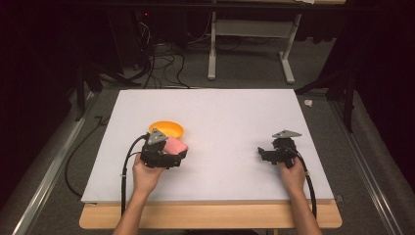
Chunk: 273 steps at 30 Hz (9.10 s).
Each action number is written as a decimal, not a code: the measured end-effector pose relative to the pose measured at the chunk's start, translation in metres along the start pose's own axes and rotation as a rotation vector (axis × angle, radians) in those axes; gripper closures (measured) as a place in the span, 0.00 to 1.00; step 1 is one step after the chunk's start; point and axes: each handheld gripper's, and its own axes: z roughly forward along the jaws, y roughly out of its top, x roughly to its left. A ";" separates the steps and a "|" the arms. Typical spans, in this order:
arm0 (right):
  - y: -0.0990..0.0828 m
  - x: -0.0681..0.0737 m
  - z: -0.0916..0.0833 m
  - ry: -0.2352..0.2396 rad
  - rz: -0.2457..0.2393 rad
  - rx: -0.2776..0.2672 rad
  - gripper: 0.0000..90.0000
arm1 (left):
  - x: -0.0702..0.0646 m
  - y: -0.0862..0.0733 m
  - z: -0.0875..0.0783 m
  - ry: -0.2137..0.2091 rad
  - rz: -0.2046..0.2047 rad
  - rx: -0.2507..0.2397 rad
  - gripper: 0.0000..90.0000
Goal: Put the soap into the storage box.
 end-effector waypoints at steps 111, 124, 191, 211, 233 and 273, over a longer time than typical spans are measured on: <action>0.000 0.000 0.000 0.005 0.001 0.000 0.18 | 0.066 0.023 0.076 0.306 -0.195 0.197 0.15; 0.000 0.000 0.000 0.004 0.001 0.000 0.18 | 0.061 0.031 0.055 0.281 -0.189 0.093 0.15; 0.000 0.001 0.000 0.000 -0.005 0.000 0.19 | 0.014 -0.013 -0.043 0.154 -0.076 -0.085 0.17; 0.000 0.001 0.000 -0.003 -0.009 -0.003 0.19 | 0.004 -0.025 -0.032 0.119 -0.076 -0.062 0.17; 0.000 0.001 0.000 -0.004 -0.008 -0.003 0.18 | 0.002 -0.034 -0.016 0.093 -0.075 -0.042 0.17; 0.000 0.001 0.000 -0.006 -0.009 -0.004 0.19 | -0.002 -0.038 0.029 0.035 -0.051 0.044 0.18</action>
